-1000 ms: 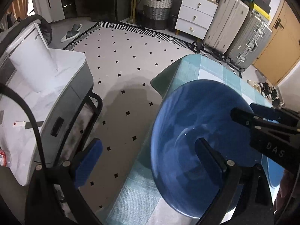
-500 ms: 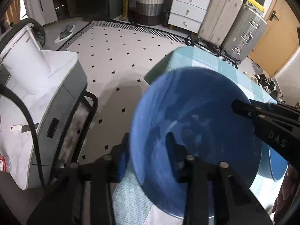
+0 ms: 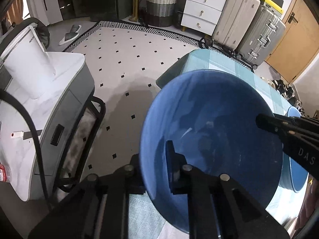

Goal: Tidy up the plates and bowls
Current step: 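Lift the large blue bowl with both grippers, then carry the large blue bowl with both grippers and lower it onto the table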

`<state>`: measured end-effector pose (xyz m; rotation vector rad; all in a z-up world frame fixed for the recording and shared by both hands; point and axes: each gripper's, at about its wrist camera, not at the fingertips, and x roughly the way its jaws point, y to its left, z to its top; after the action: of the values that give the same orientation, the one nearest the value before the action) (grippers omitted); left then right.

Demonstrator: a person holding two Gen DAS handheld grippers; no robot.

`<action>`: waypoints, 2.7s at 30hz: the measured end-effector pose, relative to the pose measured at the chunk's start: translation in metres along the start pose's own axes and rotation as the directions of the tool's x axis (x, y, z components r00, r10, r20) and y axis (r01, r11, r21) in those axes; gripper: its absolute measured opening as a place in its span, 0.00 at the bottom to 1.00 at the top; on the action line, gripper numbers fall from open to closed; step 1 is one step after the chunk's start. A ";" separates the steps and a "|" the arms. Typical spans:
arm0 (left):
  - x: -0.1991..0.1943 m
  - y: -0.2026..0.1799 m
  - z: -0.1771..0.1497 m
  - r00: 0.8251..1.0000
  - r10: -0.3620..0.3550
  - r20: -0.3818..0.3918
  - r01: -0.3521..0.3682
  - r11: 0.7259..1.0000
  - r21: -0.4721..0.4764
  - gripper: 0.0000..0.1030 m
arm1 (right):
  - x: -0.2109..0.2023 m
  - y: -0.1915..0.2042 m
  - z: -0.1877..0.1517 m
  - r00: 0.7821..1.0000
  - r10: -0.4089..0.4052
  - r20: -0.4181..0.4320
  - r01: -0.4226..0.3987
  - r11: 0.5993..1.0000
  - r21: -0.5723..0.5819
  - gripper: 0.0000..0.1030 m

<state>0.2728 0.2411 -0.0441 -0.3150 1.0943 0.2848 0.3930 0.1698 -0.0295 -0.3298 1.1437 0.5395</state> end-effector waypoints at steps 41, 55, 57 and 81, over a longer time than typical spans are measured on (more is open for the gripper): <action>-0.098 -0.018 -0.044 0.998 -0.036 0.061 0.034 0.999 0.026 0.12 | -0.125 0.001 -0.075 0.998 0.024 0.065 -0.029 0.996 0.084 0.09; -0.158 -0.039 -0.089 0.996 -0.056 0.072 0.050 0.995 0.082 0.12 | -0.197 -0.002 -0.141 0.996 0.029 0.081 -0.038 0.992 0.121 0.09; -0.166 -0.041 -0.097 0.996 -0.053 0.077 0.047 0.995 0.086 0.12 | -0.205 -0.002 -0.152 0.996 0.029 0.083 -0.039 0.991 0.127 0.09; -0.172 -0.059 -0.185 0.999 0.010 0.041 -0.015 0.992 0.128 0.12 | -0.216 0.005 -0.268 0.996 0.043 0.080 -0.056 0.984 0.170 0.08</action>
<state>0.0691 0.1030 0.0386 -0.1872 1.0700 0.2301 0.1182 -0.0137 0.0661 -0.1309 1.1188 0.4884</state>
